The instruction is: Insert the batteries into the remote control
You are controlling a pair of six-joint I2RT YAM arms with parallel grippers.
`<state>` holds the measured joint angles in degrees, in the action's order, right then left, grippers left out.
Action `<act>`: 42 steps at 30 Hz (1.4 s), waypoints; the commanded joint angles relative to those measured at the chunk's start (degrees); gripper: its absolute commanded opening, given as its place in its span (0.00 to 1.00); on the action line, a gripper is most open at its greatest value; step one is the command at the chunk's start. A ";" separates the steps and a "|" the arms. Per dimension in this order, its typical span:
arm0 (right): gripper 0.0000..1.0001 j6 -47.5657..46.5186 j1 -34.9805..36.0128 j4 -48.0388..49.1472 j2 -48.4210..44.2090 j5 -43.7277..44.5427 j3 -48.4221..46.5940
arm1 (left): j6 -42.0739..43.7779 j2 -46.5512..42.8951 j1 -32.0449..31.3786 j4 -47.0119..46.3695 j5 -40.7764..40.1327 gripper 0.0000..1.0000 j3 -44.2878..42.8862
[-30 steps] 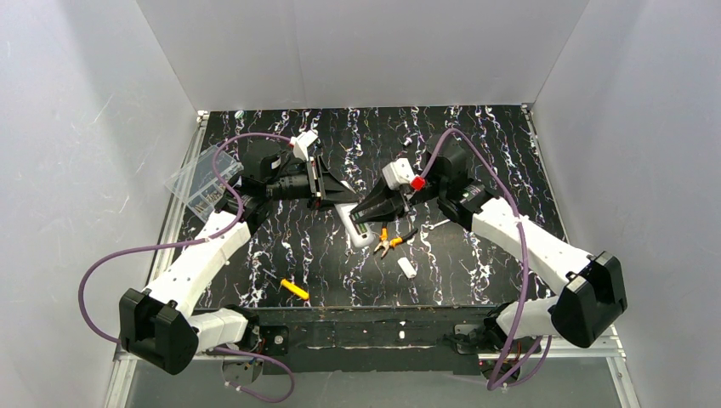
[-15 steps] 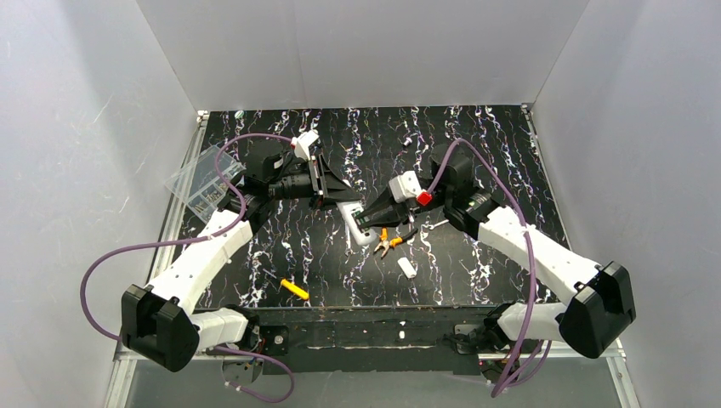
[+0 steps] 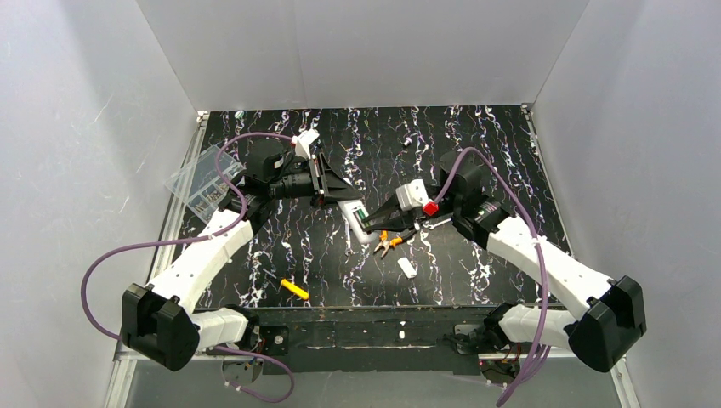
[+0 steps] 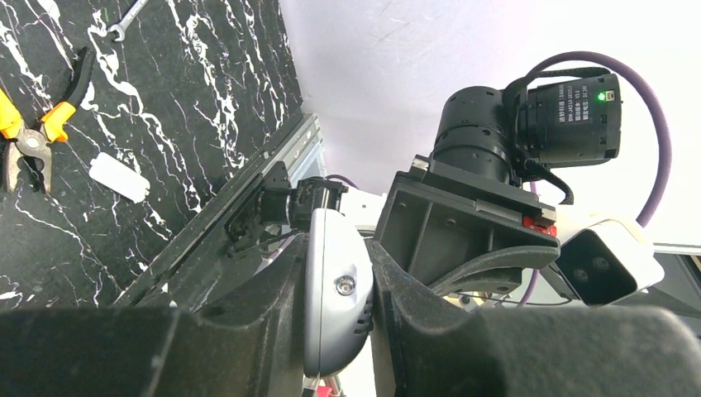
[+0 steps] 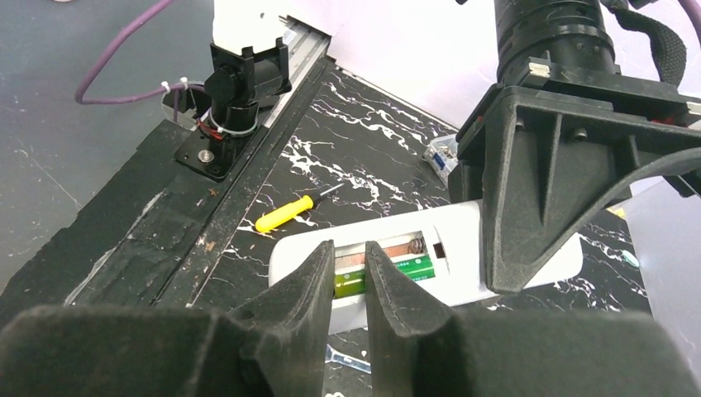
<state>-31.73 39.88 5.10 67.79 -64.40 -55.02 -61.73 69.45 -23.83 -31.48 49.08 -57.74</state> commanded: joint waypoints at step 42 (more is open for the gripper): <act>0.46 58.96 4.39 -7.57 13.23 63.89 -3.34 | 10.10 -6.64 1.86 12.24 -1.18 0.00 -5.77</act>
<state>18.65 41.52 -0.38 76.01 -3.99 -52.12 -52.42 66.11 -22.20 -19.42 46.50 -62.00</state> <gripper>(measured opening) 0.467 0.252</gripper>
